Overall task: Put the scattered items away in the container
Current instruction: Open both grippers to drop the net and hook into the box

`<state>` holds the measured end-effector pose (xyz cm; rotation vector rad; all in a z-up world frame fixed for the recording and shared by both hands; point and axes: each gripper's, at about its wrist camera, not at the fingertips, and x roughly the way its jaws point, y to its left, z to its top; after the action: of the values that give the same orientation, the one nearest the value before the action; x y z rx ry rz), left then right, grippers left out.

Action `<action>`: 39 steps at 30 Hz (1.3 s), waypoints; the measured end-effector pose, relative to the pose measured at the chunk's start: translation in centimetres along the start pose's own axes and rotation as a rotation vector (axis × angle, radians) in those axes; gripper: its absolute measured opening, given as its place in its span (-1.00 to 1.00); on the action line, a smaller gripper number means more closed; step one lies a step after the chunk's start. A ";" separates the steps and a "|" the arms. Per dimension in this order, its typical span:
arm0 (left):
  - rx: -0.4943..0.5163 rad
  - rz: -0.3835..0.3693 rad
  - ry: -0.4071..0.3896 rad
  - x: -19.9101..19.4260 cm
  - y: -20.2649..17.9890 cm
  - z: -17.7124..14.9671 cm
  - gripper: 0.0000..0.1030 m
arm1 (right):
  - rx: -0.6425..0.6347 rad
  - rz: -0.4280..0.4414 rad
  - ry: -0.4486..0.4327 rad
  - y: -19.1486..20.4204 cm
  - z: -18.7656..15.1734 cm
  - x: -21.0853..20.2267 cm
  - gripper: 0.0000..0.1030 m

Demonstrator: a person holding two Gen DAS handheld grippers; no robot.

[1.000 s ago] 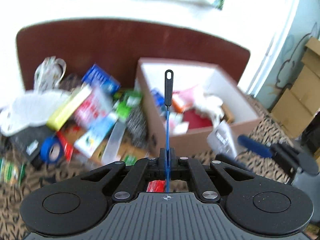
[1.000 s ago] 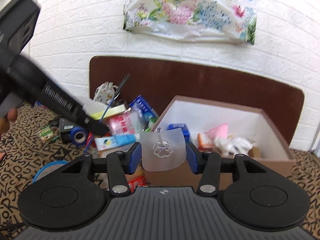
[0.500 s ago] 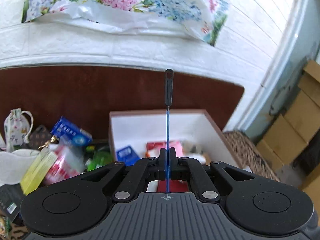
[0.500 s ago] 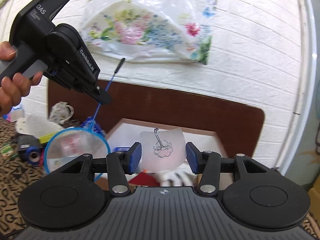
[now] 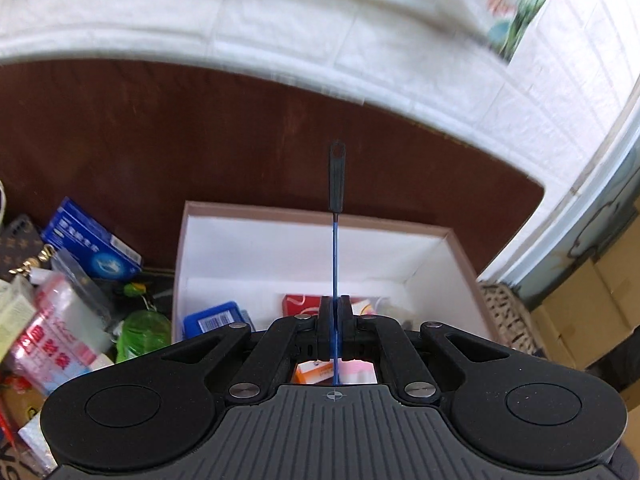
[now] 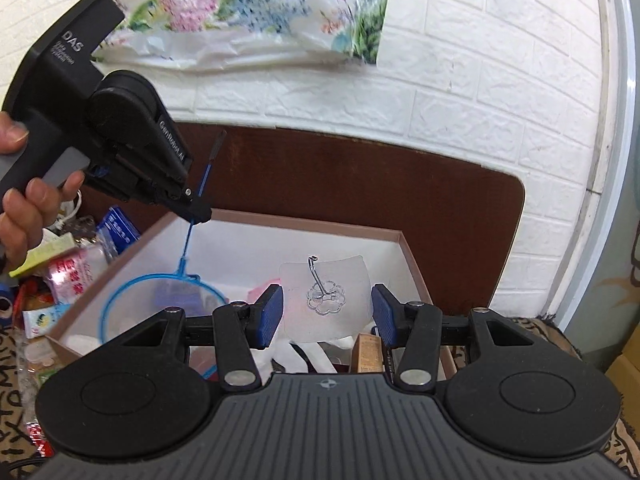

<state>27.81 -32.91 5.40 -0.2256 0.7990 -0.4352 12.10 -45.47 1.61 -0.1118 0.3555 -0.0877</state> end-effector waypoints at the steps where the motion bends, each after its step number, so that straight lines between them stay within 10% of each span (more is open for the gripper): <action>1: 0.001 0.004 0.010 0.7 0.2 -0.2 -1.00 | 0.002 -0.001 0.009 -0.1 -0.2 0.5 0.06; 4: -0.016 0.003 0.037 2.3 1.2 -0.7 -0.42 | 0.013 -0.006 0.032 -0.4 -0.8 2.2 0.19; 6: -0.025 -0.018 0.062 3.0 2.0 -1.1 0.61 | 0.001 -0.008 0.045 -0.2 -1.2 3.2 0.45; 8: -0.052 -0.034 0.071 3.3 2.7 -1.5 0.92 | -0.019 -0.009 0.053 0.3 -1.6 3.8 0.57; 39: 0.150 0.074 -0.043 -4.6 2.5 -5.8 0.93 | -0.075 0.058 -0.024 4.6 -0.2 -1.3 0.99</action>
<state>21.48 -28.78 3.52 -0.0649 0.7266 -0.4170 11.08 -40.76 1.29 -0.1766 0.3377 -0.0156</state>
